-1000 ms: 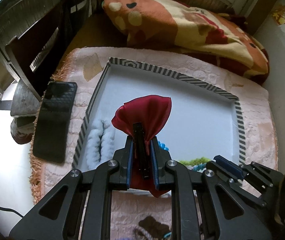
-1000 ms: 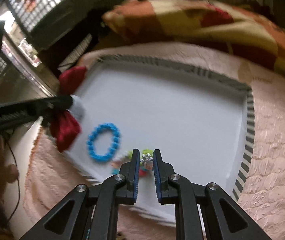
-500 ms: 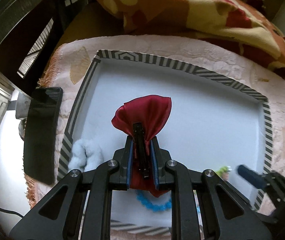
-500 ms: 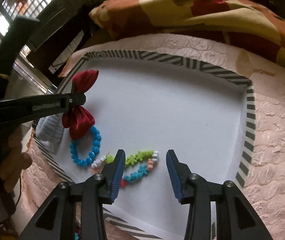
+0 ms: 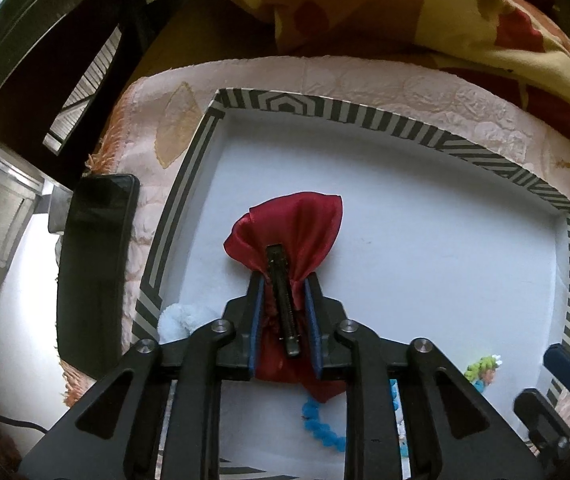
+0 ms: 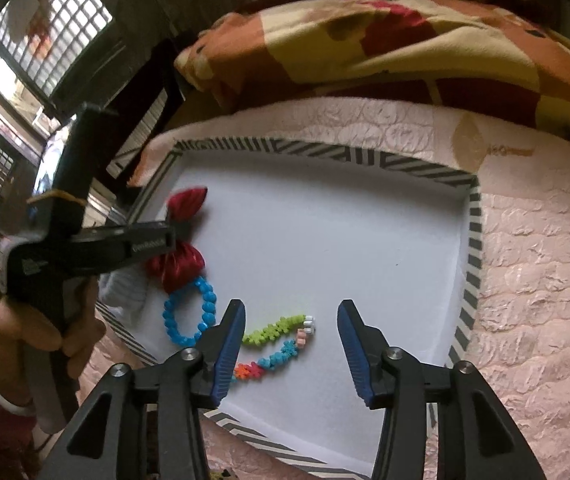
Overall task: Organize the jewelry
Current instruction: 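Carry the red bow and beaded strand into the tray and open both tools, then withdraw both tools from the tray back toward the remaining jewelry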
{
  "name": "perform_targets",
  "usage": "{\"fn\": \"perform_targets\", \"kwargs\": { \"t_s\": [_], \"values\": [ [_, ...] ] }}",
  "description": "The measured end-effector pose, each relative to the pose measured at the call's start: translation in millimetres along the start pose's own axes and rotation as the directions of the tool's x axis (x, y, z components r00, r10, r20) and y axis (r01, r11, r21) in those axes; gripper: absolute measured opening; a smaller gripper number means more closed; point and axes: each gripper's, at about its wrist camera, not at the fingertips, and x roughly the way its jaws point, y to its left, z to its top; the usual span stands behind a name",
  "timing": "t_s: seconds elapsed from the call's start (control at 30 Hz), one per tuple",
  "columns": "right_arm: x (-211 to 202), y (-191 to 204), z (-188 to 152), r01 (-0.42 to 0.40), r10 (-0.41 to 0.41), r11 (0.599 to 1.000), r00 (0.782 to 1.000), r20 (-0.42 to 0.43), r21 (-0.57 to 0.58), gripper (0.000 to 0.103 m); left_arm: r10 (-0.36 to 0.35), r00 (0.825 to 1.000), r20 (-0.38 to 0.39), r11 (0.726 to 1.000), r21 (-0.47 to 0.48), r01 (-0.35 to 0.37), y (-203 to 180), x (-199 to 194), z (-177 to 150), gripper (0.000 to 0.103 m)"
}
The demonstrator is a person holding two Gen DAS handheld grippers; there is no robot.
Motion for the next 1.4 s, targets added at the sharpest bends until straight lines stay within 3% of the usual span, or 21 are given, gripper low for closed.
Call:
{"fn": "perform_targets", "kwargs": {
  "t_s": [0.13, 0.2, 0.37, 0.83, 1.27, 1.4],
  "values": [
    [-10.8, -2.7, -3.3, 0.01, -0.01, 1.0, 1.0, 0.014, 0.017, 0.051, -0.007, 1.0, 0.015, 1.0, 0.004, 0.007, -0.7, -7.6, -1.7, 0.034],
    [-17.8, -5.5, -7.4, 0.009, -0.009, 1.0, 1.0, 0.022, 0.03, 0.051, -0.017, 0.999, 0.03, 1.0, 0.001, 0.017, 0.1, -14.3, -2.9, 0.044],
    [-28.4, -0.9, -11.5, 0.013, -0.015, 0.999, 0.999, 0.04, 0.051, 0.052, -0.067, 0.996, 0.066, 0.997, -0.02, 0.068, 5.0, -39.0, -11.1, 0.056],
    [-66.8, 37.4, -41.7, 0.038, -0.043, 0.998, 0.994, 0.105, 0.053, 0.059, -0.086, 0.986, 0.141, 0.996, 0.035, 0.081, 16.0, -93.1, -70.9, 0.056],
    [-85.8, 70.8, -100.7, 0.091, -0.101, 0.992, 0.987, 0.123, 0.082, 0.061, -0.106, 0.979, 0.173, 0.993, 0.073, 0.095, 41.7, -123.0, -142.6, 0.056],
    [-89.0, 78.8, -117.3, 0.124, -0.133, 0.989, 0.984, 0.121, 0.079, 0.067, -0.114, 0.977, 0.183, 0.991, 0.084, 0.1, 48.9, -130.1, -163.4, 0.056]
  ]
}}
